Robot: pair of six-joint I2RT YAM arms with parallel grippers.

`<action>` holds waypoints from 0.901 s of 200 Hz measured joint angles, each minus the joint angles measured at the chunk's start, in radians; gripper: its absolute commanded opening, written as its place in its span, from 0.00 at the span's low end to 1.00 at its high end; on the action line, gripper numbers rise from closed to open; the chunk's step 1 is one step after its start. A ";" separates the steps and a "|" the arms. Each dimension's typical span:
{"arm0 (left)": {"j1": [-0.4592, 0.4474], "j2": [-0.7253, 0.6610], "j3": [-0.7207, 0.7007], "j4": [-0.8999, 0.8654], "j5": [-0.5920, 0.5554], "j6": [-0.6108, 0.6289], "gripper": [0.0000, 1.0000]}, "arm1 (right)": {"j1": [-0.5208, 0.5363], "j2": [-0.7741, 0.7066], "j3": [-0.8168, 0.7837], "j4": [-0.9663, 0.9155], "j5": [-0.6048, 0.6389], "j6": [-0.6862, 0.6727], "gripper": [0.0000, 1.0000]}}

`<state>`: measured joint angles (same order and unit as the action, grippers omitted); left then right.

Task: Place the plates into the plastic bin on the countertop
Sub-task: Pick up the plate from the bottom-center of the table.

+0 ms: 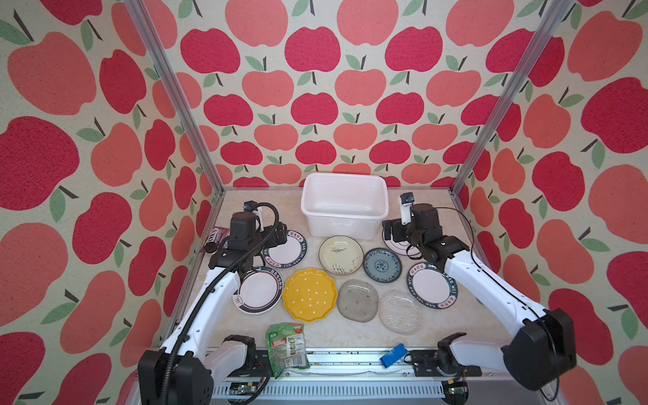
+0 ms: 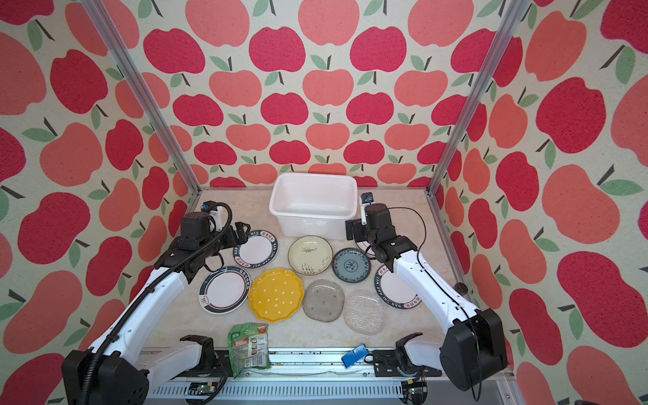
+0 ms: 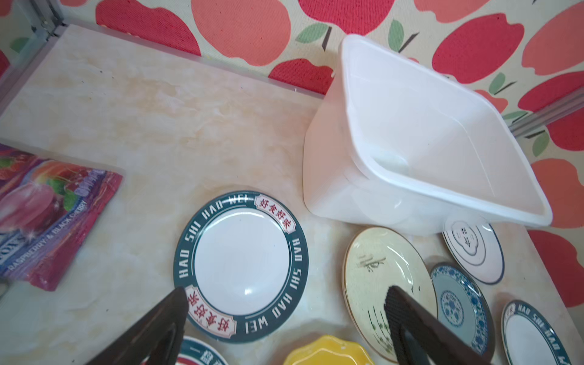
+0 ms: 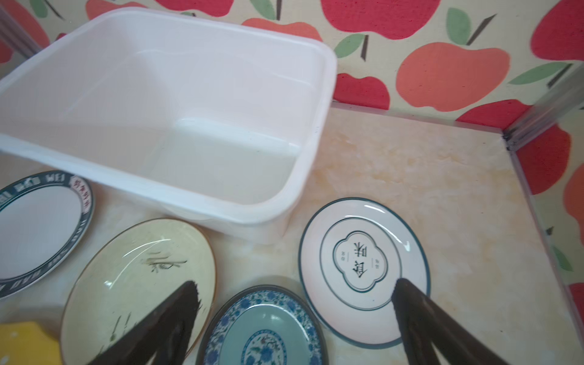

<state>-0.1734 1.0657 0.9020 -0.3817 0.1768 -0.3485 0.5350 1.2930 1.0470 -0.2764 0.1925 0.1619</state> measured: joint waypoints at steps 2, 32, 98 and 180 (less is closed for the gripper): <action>-0.006 -0.011 -0.003 -0.019 0.007 -0.005 0.99 | 0.008 0.002 0.003 -0.008 -0.004 0.001 0.90; -0.041 -0.145 -0.046 -0.224 0.101 -0.095 0.91 | 0.159 0.043 0.058 -0.132 -0.129 0.082 0.76; -0.340 -0.221 -0.122 -0.447 0.132 -0.311 0.84 | 0.340 0.188 0.108 -0.252 -0.380 0.196 0.70; -0.381 -0.465 -0.401 -0.444 -0.014 -0.563 0.78 | 0.438 0.372 0.109 -0.249 -0.472 0.241 0.49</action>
<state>-0.5541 0.6003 0.5007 -0.8253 0.1631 -0.9112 0.9733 1.6650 1.1564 -0.5259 -0.2794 0.4030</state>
